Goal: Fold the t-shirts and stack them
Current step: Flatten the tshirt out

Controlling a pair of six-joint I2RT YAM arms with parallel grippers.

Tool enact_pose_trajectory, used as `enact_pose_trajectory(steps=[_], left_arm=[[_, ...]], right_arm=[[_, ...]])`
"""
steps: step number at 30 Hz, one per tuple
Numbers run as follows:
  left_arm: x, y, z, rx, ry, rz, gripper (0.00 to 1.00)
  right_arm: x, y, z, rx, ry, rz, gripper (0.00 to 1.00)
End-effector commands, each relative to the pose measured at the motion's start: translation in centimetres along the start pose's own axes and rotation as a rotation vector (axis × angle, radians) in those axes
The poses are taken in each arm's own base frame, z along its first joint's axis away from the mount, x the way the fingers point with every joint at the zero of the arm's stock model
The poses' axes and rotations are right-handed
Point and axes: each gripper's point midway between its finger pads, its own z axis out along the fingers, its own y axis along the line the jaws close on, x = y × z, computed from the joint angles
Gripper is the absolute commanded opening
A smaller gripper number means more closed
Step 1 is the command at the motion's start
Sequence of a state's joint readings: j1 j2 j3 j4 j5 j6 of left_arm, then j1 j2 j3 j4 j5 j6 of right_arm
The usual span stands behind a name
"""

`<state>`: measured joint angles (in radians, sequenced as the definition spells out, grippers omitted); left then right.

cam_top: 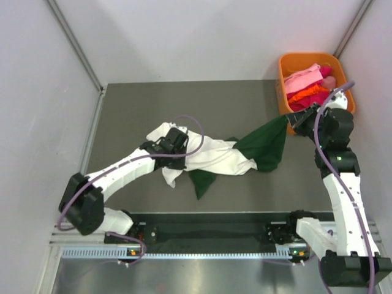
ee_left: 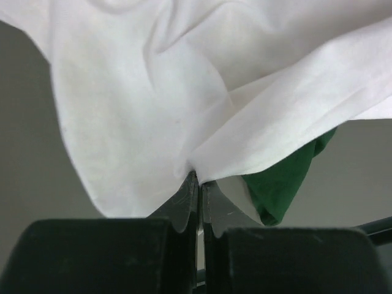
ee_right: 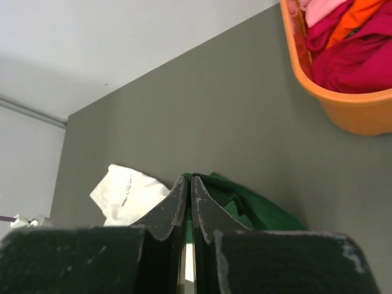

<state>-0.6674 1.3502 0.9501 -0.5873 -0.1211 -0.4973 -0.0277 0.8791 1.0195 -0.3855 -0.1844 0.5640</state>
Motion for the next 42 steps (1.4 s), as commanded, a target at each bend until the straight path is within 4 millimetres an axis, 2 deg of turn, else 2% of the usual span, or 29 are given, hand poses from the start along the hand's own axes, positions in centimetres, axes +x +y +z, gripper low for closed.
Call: enact_pose_trajectory(steps=[1, 3, 8, 14, 16, 18, 20, 21, 22, 26, 30, 34, 37, 40, 42], left_arm=[[-1.3, -2.6, 1.8, 0.084, 0.013, 0.001, 0.0], [-1.4, -3.6, 2.5, 0.116, 0.029, 0.011, 0.0], [-3.6, -6.4, 3.6, 0.186, -0.008, 0.039, 0.0], [-5.3, -9.6, 4.8, 0.276, -0.027, 0.061, 0.0], [-5.0, -9.9, 5.6, 0.283, -0.008, 0.063, 0.08], [-4.8, -9.3, 5.8, 0.242, -0.022, 0.068, 0.33], [-6.0, -8.8, 4.3, 0.233, -0.105, 0.063, 0.47], [-5.6, -7.7, 4.3, 0.195, -0.121, 0.062, 0.58], [-6.4, -7.5, 2.7, 0.202, -0.171, 0.069, 0.6], [-6.1, -5.2, 0.2, 0.139, -0.222, 0.076, 0.62], [-4.3, -3.6, -2.1, 0.13, -0.216, 0.081, 0.62], [-2.1, -2.8, -2.7, 0.147, -0.184, 0.083, 0.63], [-1.4, -2.5, -2.8, 0.15, -0.182, 0.077, 0.74], [-0.3, -2.1, -2.1, 0.134, -0.156, 0.068, 0.72], [0.8, -2.2, -1.3, 0.135, -0.136, 0.075, 0.66]], right_arm=[[-1.7, -0.7, 1.0, 0.017, -0.08, -0.026, 0.0], [-1.5, -1.7, 1.8, 0.059, -0.077, -0.029, 0.0], [-2.5, -3.4, 3.3, 0.145, -0.091, -0.027, 0.0], [-3.2, -3.7, 4.1, 0.158, -0.102, -0.026, 0.0], [-3.1, -4.0, 3.9, 0.167, -0.111, -0.024, 0.0], [-3.0, -4.4, 3.9, 0.175, -0.115, -0.026, 0.0], [-3.1, -4.5, 3.6, 0.18, -0.121, -0.038, 0.0], [-3.0, -4.6, 3.6, 0.18, -0.121, -0.041, 0.0], [-3.1, -4.7, 3.5, 0.184, -0.124, -0.046, 0.0], [-3.0, -5.0, 3.3, 0.191, -0.124, -0.049, 0.0], [-2.7, -5.2, 3.4, 0.19, -0.119, -0.046, 0.0], [-2.3, -5.3, 3.5, 0.185, -0.11, -0.039, 0.0], [-2.1, -5.3, 3.5, 0.181, -0.104, -0.04, 0.0], [-2.0, -5.3, 3.5, 0.178, -0.1, -0.037, 0.0], [-1.9, -5.2, 3.5, 0.173, -0.099, -0.037, 0.0]])
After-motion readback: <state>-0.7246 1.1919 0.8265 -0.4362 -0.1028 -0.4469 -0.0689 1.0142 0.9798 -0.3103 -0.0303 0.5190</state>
